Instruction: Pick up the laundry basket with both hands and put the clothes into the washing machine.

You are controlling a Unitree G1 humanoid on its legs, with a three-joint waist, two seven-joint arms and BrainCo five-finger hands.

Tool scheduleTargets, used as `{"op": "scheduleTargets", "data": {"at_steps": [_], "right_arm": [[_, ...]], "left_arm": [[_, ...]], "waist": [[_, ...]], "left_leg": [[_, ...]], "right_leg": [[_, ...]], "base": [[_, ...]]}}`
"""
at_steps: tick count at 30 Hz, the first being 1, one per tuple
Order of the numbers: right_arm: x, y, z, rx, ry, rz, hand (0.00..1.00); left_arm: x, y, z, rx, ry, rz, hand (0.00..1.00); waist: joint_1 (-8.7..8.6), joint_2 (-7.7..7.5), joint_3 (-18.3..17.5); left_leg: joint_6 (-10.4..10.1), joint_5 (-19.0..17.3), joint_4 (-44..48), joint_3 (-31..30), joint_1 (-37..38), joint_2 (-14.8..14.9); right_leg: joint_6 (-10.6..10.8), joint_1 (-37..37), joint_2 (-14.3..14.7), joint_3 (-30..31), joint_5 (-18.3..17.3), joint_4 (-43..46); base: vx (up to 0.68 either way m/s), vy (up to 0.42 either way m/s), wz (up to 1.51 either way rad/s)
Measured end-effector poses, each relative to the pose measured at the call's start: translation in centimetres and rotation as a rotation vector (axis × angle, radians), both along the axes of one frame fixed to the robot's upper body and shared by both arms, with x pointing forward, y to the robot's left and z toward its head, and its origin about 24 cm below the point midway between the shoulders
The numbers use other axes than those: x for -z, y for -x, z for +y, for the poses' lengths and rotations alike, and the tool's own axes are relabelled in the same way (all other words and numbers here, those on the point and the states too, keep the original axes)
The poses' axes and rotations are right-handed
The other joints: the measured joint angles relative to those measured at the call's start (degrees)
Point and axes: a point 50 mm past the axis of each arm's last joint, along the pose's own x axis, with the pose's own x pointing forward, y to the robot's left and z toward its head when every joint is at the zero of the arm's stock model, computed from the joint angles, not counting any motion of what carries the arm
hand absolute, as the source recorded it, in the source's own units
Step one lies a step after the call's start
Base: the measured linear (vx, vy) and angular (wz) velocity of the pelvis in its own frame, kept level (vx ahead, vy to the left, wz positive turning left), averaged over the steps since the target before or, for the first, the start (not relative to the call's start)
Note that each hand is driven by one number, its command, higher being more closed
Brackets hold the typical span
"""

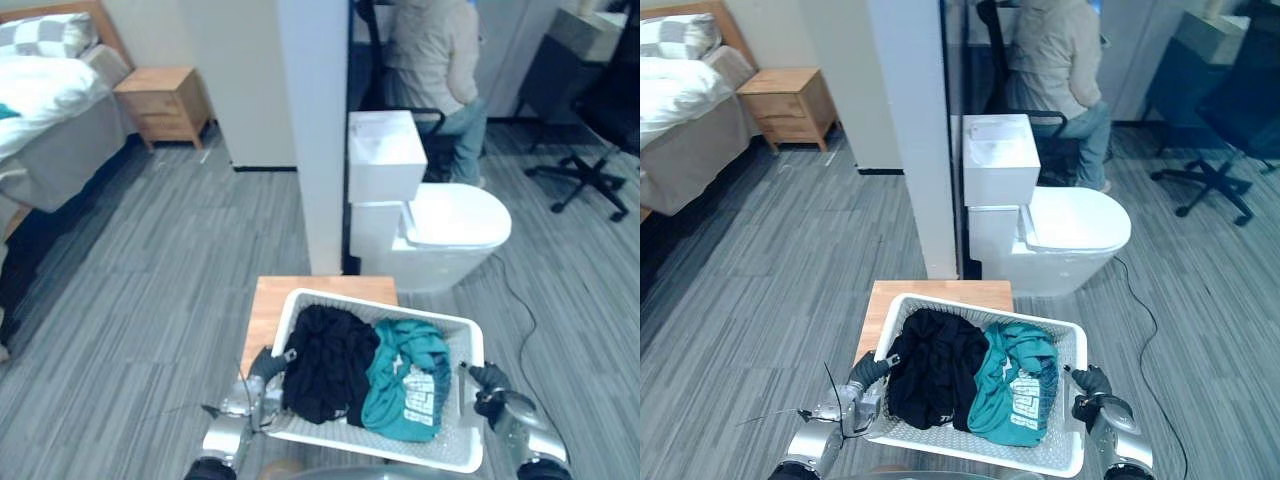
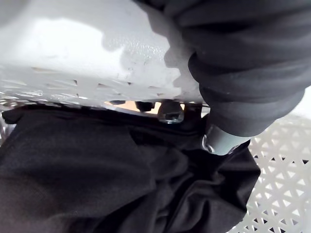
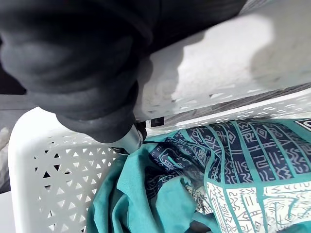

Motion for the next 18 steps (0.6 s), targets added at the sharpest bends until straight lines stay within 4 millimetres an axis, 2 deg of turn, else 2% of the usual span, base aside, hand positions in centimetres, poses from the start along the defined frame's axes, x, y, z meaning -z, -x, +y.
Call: {"op": "scheduleTargets", "data": {"at_steps": [3,5,6,7,8,9,10,11,13,14,15,16,17,18], "right_arm": [[-0.1,-0.4,0.3,-0.005,-0.009,-0.004,1.00],[-0.1,-0.5,0.2,-0.003,-0.009,-0.002,1.00],[-0.1,-0.5,0.1,0.000,-0.008,-0.003,1.00],[-0.1,-0.4,0.1,0.002,-0.005,-0.007,1.00],[-0.3,-0.4,0.1,0.003,-0.003,-0.016,1.00],[-0.7,-0.2,0.1,0.012,-0.003,-0.045,1.00],[-1.0,0.1,0.0,0.029,-0.002,-0.065,1.00],[-1.0,0.6,0.1,0.060,-0.017,-0.082,1.00],[-1.0,1.2,0.3,0.086,-0.028,-0.093,1.00],[-1.2,1.6,0.3,0.108,-0.022,-0.101,1.00],[-1.2,1.6,0.3,0.113,-0.021,-0.108,1.00],[-1.3,1.5,0.7,0.116,-0.024,-0.110,1.00],[-1.2,1.3,0.9,0.118,-0.026,-0.109,1.00],[-1.2,1.3,0.9,0.120,-0.024,-0.110,1.00]], "left_arm": [[0.0,0.0,0.3,-0.009,-0.009,-0.002,1.00],[0.0,0.1,0.2,-0.010,-0.005,0.000,1.00],[-0.2,0.1,0.1,-0.010,-0.002,-0.009,1.00],[-0.3,0.1,0.1,-0.007,-0.004,-0.013,1.00],[-0.5,0.0,0.0,-0.006,-0.003,-0.021,1.00],[-0.8,-0.2,-0.2,-0.005,-0.001,-0.040,1.00],[-1.2,-0.6,-0.3,0.002,0.001,-0.059,1.00],[-1.7,-1.2,-0.4,0.017,-0.008,-0.083,1.00],[-1.7,-1.3,-0.5,0.038,-0.025,-0.086,1.00],[-2.0,-1.5,-0.9,0.053,-0.023,-0.099,1.00],[-2.1,-1.7,-0.9,0.056,-0.028,-0.106,1.00],[-2.3,-1.8,-0.6,0.049,-0.036,-0.111,1.00],[-2.5,-1.9,-0.4,0.046,-0.045,-0.115,1.00],[-2.5,-2.0,-0.5,0.047,-0.044,-0.117,1.00]], "waist": [[0.85,-0.60,-0.07],[1.35,-1.14,0.04],[1.50,-0.54,-0.19],[1.33,0.30,-0.77],[1.00,0.56,-0.93],[0.29,0.31,-1.35],[-0.39,-0.23,-1.88],[-0.44,-1.91,-1.68],[-0.25,-3.91,-1.78],[-0.30,-4.29,-1.72],[-0.43,-3.99,-1.34],[-0.25,-4.40,-1.42],[0.25,-4.45,-1.54],[0.18,-4.31,-1.54]], "left_leg": [[-0.77,-0.49,7.22,-2.23,-3.09,0.12],[-2.03,-2.27,10.35,-6.49,-3.31,-0.12],[-3.04,-5.15,17.91,-9.81,-4.99,-0.06],[-4.94,-6.88,20.58,-11.98,-4.90,0.24],[-5.51,-8.04,20.09,-12.43,-5.06,0.40],[-4.82,-10.06,17.90,-12.05,-4.73,0.51],[-2.74,-11.35,15.72,-10.48,-4.78,0.33],[-1.56,-11.87,14.99,-7.43,-4.66,-1.04],[-0.08,-11.11,15.02,-2.66,-5.35,-1.85],[1.91,-9.96,14.36,0.63,-5.61,-1.54],[2.96,-9.25,13.54,3.05,-5.69,-1.23],[3.58,-8.22,12.78,6.84,-6.05,-0.50],[4.00,-6.84,11.02,12.99,-5.63,1.29],[3.99,-5.42,8.63,15.81,-4.65,1.88]], "right_leg": [[-0.90,-4.77,0.13,3.01,-4.51,9.84],[-0.91,-6.40,0.04,4.91,-5.53,12.10],[-0.60,-8.21,1.51,6.35,-6.59,13.62],[-0.34,-9.28,3.35,8.35,-6.56,14.47],[-0.06,-9.99,4.12,9.24,-6.38,14.62],[0.79,-11.71,5.00,11.29,-5.84,14.66],[1.59,-13.48,4.94,12.71,-5.32,14.59],[2.89,-14.90,4.32,15.97,-4.38,13.82],[4.05,-14.52,4.42,21.04,-3.55,8.15],[5.29,-13.43,4.31,22.84,-5.35,2.94],[5.32,-13.75,4.18,22.44,-6.77,1.56],[4.04,-15.67,4.05,19.15,-5.85,2.87],[-0.38,-18.09,4.07,9.50,-3.36,10.42],[-1.93,-17.75,3.70,4.83,-3.80,15.00]], "base": [[-0.03,-0.059,0.01],[-0.09,-0.070,-0.41],[-0.13,-0.001,-0.85],[-0.15,0.020,-0.93],[-0.17,0.068,-1.00],[-0.21,0.107,-0.77],[-0.26,0.152,-1.01],[-0.23,0.142,-1.09],[-0.28,0.188,-1.42],[-0.27,0.193,-1.35],[-0.24,0.167,-1.47],[-0.25,0.109,-1.94],[-0.28,0.095,-2.16],[-0.19,0.039,-1.87]]}}
